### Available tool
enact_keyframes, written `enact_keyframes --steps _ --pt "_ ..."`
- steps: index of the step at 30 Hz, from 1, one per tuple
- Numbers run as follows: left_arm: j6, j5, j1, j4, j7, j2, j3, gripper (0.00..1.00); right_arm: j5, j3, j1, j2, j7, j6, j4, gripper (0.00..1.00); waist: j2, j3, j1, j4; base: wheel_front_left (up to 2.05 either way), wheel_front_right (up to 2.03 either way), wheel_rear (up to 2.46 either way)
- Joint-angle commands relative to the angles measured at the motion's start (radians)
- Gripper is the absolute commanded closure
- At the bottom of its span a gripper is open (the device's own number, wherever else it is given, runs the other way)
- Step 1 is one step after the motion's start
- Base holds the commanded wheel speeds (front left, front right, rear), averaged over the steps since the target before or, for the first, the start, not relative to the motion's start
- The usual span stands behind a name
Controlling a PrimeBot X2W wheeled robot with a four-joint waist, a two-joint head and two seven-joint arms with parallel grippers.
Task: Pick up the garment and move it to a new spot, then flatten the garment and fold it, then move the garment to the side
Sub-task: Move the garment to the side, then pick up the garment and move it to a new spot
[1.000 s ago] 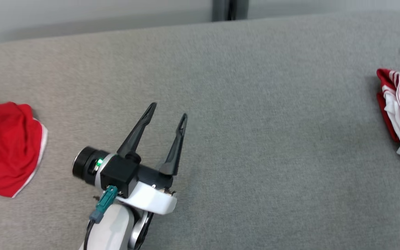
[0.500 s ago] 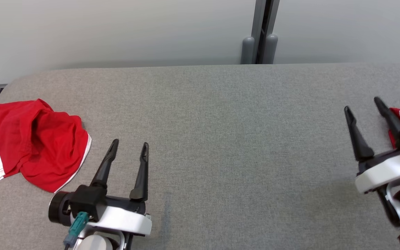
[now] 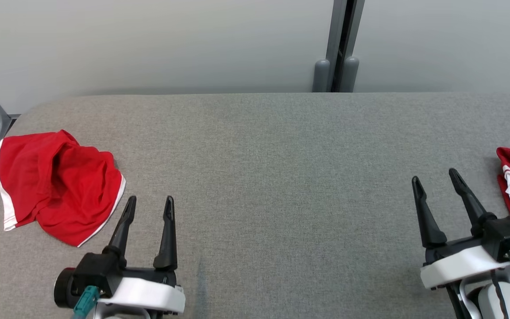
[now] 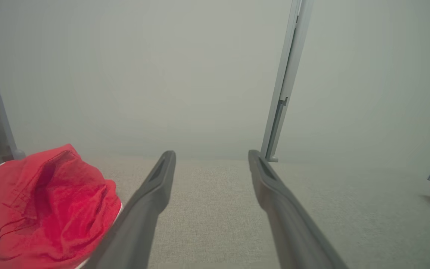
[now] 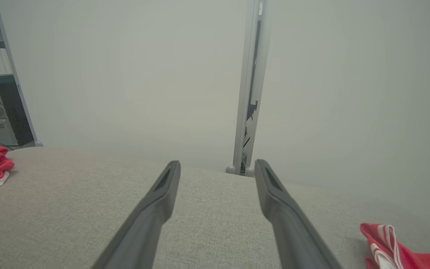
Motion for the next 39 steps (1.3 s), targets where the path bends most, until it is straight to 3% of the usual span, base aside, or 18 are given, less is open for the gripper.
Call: enact_keyframes --steps 1,39 --pt "0.009 0.002 0.014 0.004 -0.001 0.003 -0.001 0.00 -0.006 -0.013 0.020 0.007 -0.004 0.000 -0.009 0.00 0.0000 -0.005 0.0000 0.004 0.00 0.00 0.00" --pt "0.019 -0.011 -0.013 0.013 -0.001 0.003 -0.024 0.00 0.023 -0.027 0.017 0.031 -0.003 0.000 0.012 0.00 0.0000 0.013 0.0000 0.010 0.00 0.00 0.00"
